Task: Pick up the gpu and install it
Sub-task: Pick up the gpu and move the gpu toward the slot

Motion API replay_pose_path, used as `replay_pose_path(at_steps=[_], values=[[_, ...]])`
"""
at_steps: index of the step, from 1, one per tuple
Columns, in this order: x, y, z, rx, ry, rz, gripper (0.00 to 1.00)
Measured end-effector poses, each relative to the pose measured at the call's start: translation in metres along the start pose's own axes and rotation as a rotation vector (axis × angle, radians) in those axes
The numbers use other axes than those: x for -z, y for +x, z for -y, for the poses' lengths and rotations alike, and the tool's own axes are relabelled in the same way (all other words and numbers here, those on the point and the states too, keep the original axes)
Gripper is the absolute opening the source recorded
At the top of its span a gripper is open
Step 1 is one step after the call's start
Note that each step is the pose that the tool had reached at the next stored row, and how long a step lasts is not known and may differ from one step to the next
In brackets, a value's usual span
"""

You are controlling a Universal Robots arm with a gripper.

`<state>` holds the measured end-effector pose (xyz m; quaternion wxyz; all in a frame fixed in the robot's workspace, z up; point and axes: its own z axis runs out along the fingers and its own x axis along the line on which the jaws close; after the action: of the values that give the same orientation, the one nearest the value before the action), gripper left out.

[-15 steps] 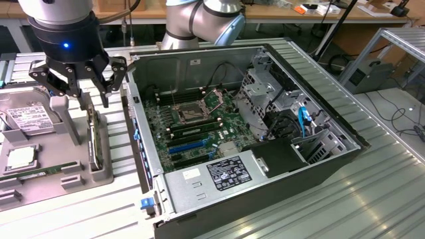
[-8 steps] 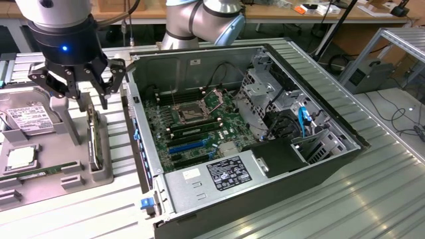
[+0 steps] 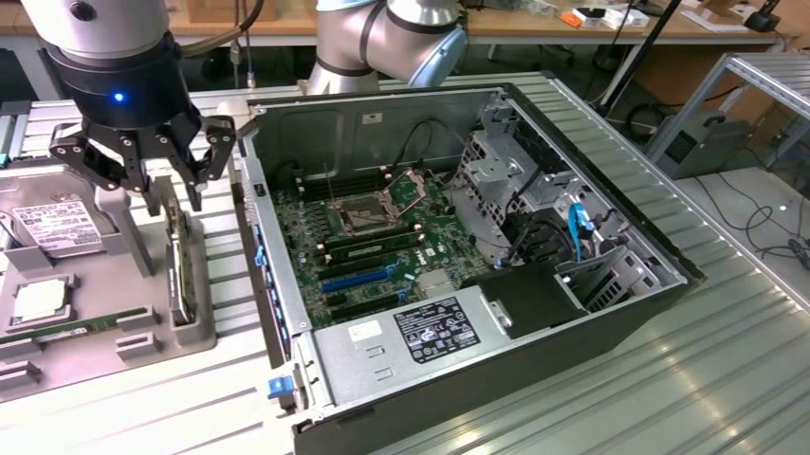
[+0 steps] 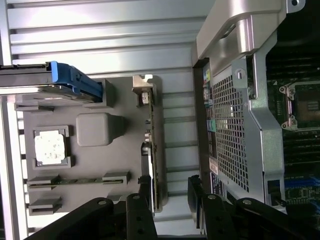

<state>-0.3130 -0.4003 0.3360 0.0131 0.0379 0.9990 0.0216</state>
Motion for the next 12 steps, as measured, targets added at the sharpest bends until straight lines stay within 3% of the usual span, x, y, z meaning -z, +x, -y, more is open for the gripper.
replay_pose_path(at_steps=[12], values=[[-0.0043, 0.0016, 0.0003, 0.000, -0.0001, 0.0002, 0.43]])
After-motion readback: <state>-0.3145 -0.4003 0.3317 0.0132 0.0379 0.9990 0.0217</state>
